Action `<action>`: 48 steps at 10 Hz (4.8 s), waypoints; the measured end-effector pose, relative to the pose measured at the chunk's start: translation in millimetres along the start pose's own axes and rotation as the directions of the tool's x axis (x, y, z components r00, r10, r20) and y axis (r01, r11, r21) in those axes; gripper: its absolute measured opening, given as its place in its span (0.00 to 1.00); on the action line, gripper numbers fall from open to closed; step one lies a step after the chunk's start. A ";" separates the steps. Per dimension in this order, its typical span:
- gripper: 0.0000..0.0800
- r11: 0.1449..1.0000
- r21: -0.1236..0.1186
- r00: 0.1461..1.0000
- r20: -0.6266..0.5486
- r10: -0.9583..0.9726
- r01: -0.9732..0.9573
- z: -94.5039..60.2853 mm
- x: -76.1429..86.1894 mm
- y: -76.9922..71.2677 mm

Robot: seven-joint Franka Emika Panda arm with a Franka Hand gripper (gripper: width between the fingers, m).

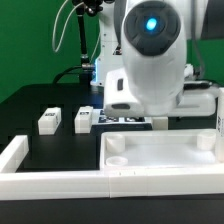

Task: Assemble desk

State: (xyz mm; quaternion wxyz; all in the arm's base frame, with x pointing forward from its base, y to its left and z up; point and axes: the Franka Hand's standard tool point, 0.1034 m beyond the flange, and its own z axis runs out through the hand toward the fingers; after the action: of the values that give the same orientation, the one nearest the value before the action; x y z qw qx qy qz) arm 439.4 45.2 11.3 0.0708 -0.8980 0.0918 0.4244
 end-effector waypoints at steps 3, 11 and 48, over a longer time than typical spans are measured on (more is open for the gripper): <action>0.81 1.000 0.003 0.999 0.026 0.030 -0.030 10.3 1.3 2.4; 0.36 0.999 0.005 0.999 0.026 0.031 -0.032 10.0 1.5 3.4; 0.36 0.999 0.015 0.125 -0.992 0.019 -0.029 -227.9 24.1 37.5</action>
Offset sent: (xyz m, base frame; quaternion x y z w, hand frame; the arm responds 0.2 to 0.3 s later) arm 0.0000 0.0000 0.0000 0.0000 0.0000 0.0000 1.0000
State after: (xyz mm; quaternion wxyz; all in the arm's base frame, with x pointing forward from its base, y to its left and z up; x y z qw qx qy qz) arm 616.7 -40.5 134.3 -0.0176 -0.9530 0.1283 -0.2739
